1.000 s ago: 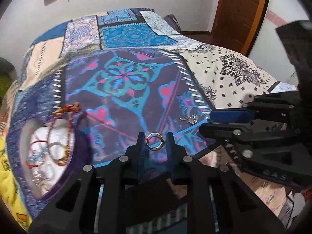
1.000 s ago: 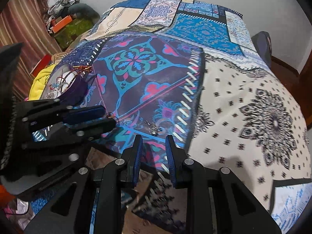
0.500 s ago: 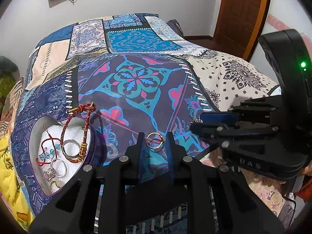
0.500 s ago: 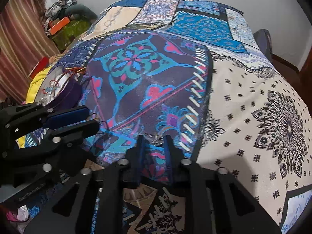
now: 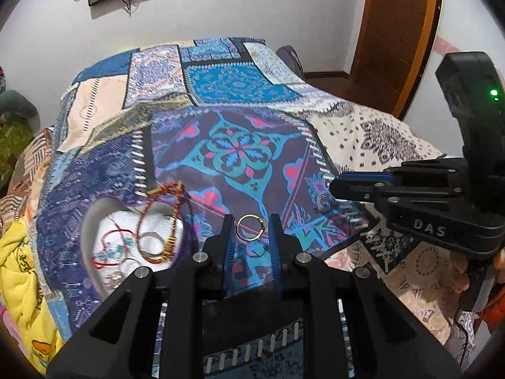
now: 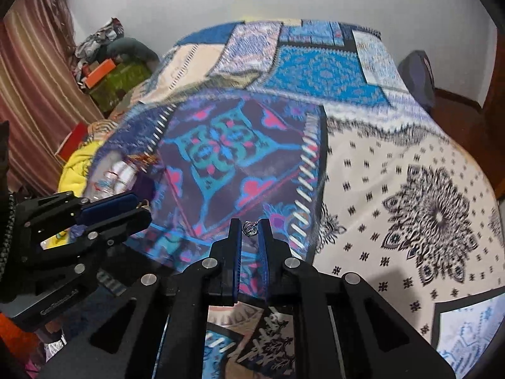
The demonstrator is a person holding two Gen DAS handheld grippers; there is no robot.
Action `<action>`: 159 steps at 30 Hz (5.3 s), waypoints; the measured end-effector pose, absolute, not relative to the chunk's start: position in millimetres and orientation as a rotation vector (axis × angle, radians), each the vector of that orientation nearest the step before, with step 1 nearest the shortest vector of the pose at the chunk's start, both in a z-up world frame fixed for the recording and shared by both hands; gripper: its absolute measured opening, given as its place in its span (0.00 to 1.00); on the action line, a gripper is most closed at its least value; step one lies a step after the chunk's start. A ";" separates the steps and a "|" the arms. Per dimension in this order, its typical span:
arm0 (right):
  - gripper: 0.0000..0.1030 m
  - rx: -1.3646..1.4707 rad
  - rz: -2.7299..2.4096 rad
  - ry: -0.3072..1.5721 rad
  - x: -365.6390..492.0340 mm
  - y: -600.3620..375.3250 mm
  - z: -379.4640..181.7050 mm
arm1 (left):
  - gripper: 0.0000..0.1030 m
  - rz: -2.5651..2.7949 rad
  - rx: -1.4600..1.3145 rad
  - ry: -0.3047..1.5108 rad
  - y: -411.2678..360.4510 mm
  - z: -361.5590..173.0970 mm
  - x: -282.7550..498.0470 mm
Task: Organize jewelry
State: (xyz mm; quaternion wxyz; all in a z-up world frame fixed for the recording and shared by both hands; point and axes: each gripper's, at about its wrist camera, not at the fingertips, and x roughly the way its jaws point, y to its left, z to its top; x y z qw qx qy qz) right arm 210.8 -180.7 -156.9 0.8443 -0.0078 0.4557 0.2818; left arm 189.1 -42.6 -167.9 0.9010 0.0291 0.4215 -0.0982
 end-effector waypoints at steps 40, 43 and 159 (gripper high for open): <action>0.09 0.019 0.602 0.886 206.6 -190.5 -136.5 | 0.34 -0.204 0.027 1.034 -44.9 -213.6 216.9; 0.09 0.029 0.604 0.898 209.5 -192.9 -142.0 | 0.33 -0.198 0.089 1.024 -54.6 -217.4 218.9; 0.56 0.044 0.647 0.204 32.1 -130.2 63.4 | 0.74 0.123 0.020 0.112 36.7 65.2 -28.9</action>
